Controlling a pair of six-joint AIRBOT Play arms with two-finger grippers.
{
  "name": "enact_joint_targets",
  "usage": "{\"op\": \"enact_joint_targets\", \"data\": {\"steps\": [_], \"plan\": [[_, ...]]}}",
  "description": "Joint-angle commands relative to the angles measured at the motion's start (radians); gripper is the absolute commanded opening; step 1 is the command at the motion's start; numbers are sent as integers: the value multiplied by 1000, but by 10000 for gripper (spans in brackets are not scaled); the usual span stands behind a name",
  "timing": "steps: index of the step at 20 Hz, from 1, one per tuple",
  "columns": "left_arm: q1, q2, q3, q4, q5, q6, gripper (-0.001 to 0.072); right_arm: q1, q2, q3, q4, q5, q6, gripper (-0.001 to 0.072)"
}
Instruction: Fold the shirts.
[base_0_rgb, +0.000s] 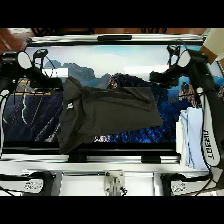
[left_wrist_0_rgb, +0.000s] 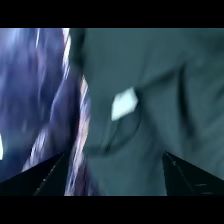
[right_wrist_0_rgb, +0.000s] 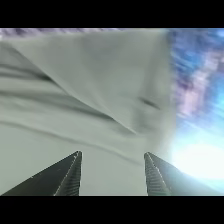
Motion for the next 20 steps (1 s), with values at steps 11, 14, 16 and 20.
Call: {"op": "enact_joint_targets", "data": {"steps": [11, 14, 16, 20], "plan": [[56, 512, -958, -236, 37, 10, 605, -186, 151, -306, 15, 314, -119, 501], [55, 517, -1052, -298, 110, 10, 606, -175, 152, -342, 18, 278, -118, 501], [55, 515, -1073, -357, 225, 33, 604, -176, 152, -344, 21, 249, -114, 501], [55, 513, -1073, -393, 346, 32, 142, -176, 152, -344, -8, 232, -109, 501]]}}
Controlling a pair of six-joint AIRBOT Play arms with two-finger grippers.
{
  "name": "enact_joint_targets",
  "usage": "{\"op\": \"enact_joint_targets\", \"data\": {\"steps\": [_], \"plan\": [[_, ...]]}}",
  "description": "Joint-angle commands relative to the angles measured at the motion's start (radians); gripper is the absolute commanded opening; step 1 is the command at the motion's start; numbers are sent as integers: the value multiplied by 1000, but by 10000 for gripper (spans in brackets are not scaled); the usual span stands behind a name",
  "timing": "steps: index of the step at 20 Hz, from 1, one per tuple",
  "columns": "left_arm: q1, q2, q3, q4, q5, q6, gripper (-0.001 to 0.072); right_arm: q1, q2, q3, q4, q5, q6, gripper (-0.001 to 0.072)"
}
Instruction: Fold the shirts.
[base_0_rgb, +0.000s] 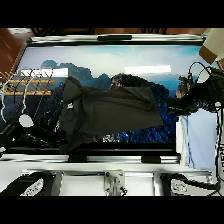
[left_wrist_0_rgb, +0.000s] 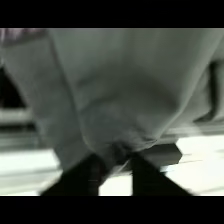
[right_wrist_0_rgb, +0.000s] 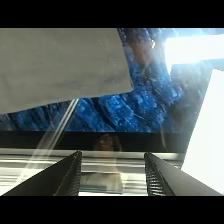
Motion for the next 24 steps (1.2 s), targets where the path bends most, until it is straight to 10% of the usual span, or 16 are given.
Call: {"op": "enact_joint_targets", "data": {"steps": [1, 24], "plan": [[0, 6, -19, -44, 104, 7, 72, 1, 0, -11, -40, -37, 6, 502], [6, 162, 240, -10, 99, 100, 39, 53, -320, -46, 161, -139, 31, 501]]}}
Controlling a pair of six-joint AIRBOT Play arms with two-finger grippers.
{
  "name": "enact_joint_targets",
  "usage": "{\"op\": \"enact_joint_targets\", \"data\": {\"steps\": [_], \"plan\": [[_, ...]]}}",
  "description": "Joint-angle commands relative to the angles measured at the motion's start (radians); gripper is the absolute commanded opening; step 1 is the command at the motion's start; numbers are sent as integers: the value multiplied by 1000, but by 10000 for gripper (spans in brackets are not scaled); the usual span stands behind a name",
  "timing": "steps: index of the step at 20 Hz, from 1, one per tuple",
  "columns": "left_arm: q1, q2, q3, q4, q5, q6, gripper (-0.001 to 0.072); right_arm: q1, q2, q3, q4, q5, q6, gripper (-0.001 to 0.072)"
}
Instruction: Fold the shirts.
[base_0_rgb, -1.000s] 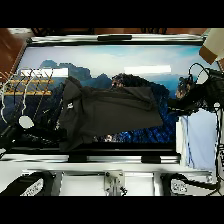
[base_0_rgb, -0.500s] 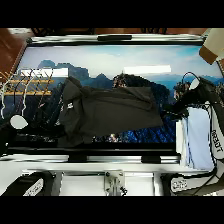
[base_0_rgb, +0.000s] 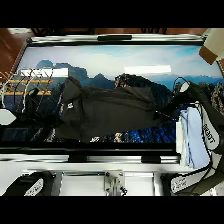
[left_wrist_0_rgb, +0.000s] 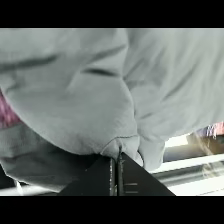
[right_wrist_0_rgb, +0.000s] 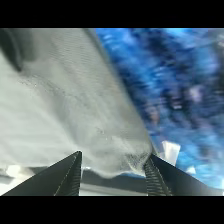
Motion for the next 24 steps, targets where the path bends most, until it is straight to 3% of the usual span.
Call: {"op": "enact_joint_targets", "data": {"steps": [1, 2, 3, 4, 8, 12, 16, 19, 21, 24], "plan": [[9, 2, 76, 37, 2, 28, 39, 74, -22, -1, -20, -18, 6, 490], [14, 2, 96, 47, 2, 28, 39, 99, -21, -1, -34, -24, 9, 320], [21, 2, 118, 58, 2, 29, 39, 117, -19, 0, -52, -24, 34, 99], [30, 2, 138, 63, 2, 29, 39, 127, -15, 3, -58, -17, 53, 66], [77, 3, 335, 71, -12, 91, 38, 132, 105, 124, -62, 27, -15, 65], [103, 3, 837, 81, -38, 122, 38, 129, 387, 472, -140, -4, -55, 66], [102, 6, 1358, 89, 17, 121, 39, 129, 718, 752, -199, -256, -54, 66], [102, 77, 1400, 107, 35, 45, 38, 129, 935, 752, -198, -422, -53, 66], [102, 140, 1334, 107, 32, 45, 38, 129, 1012, 752, -204, -376, -23, 66], [102, 172, 1262, 107, 31, 42, 38, 129, 1025, 751, -241, -183, 21, 66]]}}
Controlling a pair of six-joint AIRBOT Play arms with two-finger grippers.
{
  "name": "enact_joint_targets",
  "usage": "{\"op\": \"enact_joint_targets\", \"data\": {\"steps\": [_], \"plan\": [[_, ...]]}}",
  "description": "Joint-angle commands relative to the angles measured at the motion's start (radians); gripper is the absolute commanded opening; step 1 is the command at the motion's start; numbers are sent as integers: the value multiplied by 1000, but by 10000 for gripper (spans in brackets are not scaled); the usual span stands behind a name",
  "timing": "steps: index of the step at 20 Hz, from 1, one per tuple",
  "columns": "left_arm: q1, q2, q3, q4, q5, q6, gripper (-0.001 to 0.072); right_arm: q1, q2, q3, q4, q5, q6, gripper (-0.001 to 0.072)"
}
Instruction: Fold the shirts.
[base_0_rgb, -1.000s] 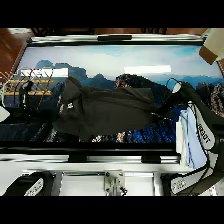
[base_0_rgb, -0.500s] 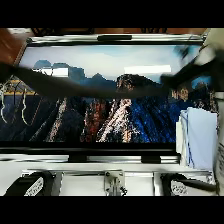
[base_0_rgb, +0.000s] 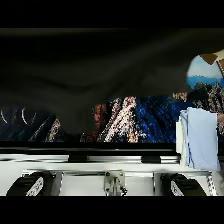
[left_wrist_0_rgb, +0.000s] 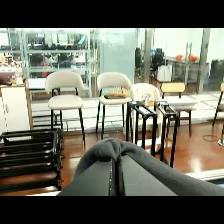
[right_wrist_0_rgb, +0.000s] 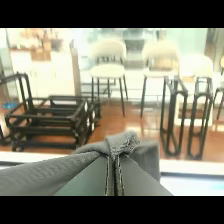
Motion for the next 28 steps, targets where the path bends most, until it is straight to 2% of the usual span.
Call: {"op": "enact_joint_targets", "data": {"steps": [1, 5, 7, 10, 14, 18, 21, 24, 26, 28], "plan": [[1, 33, -41, 7, 0, -14, 38, 0, 47, 4, -49, 158, 37, 66], [1, -42, -131, 8, -17, -13, 38, 0, -82, -91, -82, 348, 59, 66], [1, -132, -185, 16, -79, -14, 38, 0, -185, -166, -98, 381, 59, 66], [0, -309, -292, 14, -173, -14, 39, 0, -371, -309, -121, 293, 59, 66], [-2, -606, -379, -10, -126, -14, 39, 5, -693, -378, -86, 64, 73, 66], [-13, -867, -379, -118, 64, 9, 39, 5, -907, -378, 58, -198, 93, 66], [-34, -981, -379, -118, 271, 9, 39, 5, -980, -378, 79, -343, 93, 66], [-53, -1049, -379, -126, 447, 9, 38, 5, -1012, -378, 42, -394, 93, 66], [-62, -1083, -379, -136, 500, 8, 39, 5, -1015, -378, -24, -393, 97, 67], [-63, -1110, -379, -136, 513, 9, 39, 5, -1015, -378, -98, -381, 150, 66]]}}
